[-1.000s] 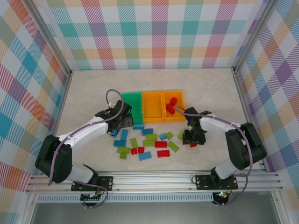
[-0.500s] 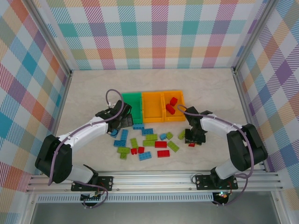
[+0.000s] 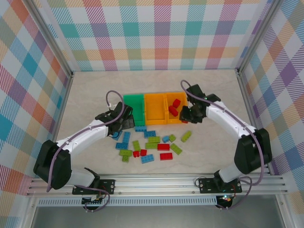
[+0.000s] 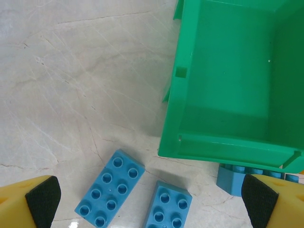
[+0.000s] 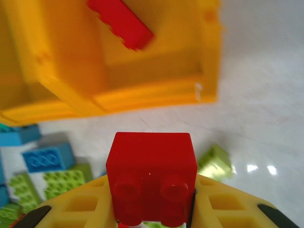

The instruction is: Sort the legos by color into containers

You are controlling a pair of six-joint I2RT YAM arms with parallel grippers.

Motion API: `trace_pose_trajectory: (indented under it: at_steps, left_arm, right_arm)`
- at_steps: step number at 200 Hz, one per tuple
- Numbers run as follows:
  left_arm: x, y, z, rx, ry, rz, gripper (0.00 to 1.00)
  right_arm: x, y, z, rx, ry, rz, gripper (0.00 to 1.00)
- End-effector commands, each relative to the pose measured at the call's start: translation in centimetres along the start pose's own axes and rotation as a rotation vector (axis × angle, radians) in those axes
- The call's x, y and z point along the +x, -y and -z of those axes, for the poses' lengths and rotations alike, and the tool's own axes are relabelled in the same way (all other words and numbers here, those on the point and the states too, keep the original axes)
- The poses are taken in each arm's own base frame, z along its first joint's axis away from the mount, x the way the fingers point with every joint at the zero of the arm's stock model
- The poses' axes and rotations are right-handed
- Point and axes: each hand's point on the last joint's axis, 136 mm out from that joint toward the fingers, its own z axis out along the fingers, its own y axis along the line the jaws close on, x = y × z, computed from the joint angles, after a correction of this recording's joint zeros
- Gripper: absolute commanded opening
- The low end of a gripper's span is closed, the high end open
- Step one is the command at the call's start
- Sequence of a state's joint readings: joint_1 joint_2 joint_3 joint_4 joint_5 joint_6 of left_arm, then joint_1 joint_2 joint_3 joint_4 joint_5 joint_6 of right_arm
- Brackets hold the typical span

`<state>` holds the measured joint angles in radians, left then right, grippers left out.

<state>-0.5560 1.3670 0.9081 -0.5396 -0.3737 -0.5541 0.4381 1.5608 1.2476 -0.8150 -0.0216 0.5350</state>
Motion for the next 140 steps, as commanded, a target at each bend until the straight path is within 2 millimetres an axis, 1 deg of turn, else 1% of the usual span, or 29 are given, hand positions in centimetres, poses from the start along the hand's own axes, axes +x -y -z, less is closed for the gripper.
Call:
trace_pose_trajectory:
  at_steps: [1, 20, 31, 57, 65, 74, 81, 90, 94, 95, 98, 99, 102, 123, 135, 140]
  left_arm:
    - [0.1, -0.3, 0.4, -0.007, 0.026, -0.008, 1.00]
    - [0.1, -0.6, 0.6, -0.013, 0.033, -0.006, 1.00]
    - [0.2, -0.7, 0.6, -0.016, 0.037, -0.006, 1.00]
    - [0.1, -1.0, 0.8, -0.019, 0.045, -0.003, 1.00]
    - [0.1, -1.0, 0.9, -0.021, 0.047, -0.004, 1.00]
    - [0.1, -1.2, 1.0, -0.022, 0.050, -0.002, 1.00]
    - [0.0, -1.2, 1.1, -0.022, 0.054, 0.001, 1.00]
    - [0.1, -1.4, 1.1, -0.025, 0.057, 0.002, 1.00]
    - [0.1, -1.5, 1.1, -0.026, 0.057, 0.002, 1.00]
    - [0.1, -1.5, 1.2, -0.026, 0.057, 0.003, 1.00]
    - [0.1, -1.5, 1.2, -0.027, 0.060, 0.004, 1.00]
    - [0.2, -1.5, 1.2, -0.027, 0.060, 0.005, 1.00]
    - [0.1, -1.6, 1.2, -0.026, 0.061, 0.006, 1.00]
    - [0.3, -1.7, 1.2, -0.028, 0.062, 0.008, 1.00]
    - [0.3, -1.7, 1.1, -0.027, 0.060, 0.006, 1.00]
    - [0.3, -1.7, 1.2, -0.027, 0.061, 0.009, 1.00]
  right_arm:
    - [-1.5, -2.2, -1.8, -0.052, -0.050, 0.010, 0.31]
    - [-3.4, -2.6, -3.3, -0.027, -0.055, -0.003, 0.31]
    - [-4.1, -2.7, -4.2, -0.017, -0.075, -0.018, 0.33]
    - [-5.6, -3.2, -5.2, 0.012, -0.092, -0.044, 0.36]
    - [-6.0, -3.3, -5.2, 0.013, -0.086, -0.052, 0.42]
    - [-6.3, -3.4, -5.2, 0.012, -0.079, -0.057, 0.56]
    - [-6.5, -3.5, -5.2, 0.008, -0.077, -0.058, 0.61]
    - [-6.5, -3.8, -5.1, 0.000, -0.077, -0.056, 0.66]
    - [-6.5, -4.0, -4.9, -0.009, -0.076, -0.053, 0.69]
    - [-6.5, -4.0, -4.9, -0.010, -0.077, -0.053, 0.72]
    - [-6.5, -4.1, -4.8, -0.016, -0.075, -0.049, 0.74]
    - [-6.5, -4.1, -4.8, -0.017, -0.076, -0.049, 0.77]
    - [-6.4, -4.1, -4.7, -0.020, -0.076, -0.044, 0.78]
    - [-5.8, -4.3, -3.2, -0.024, -0.033, 0.013, 0.80]
    - [-4.8, -3.9, -2.2, -0.020, -0.002, 0.048, 0.80]
    - [-4.2, -3.5, -2.0, -0.011, -0.002, 0.050, 0.81]
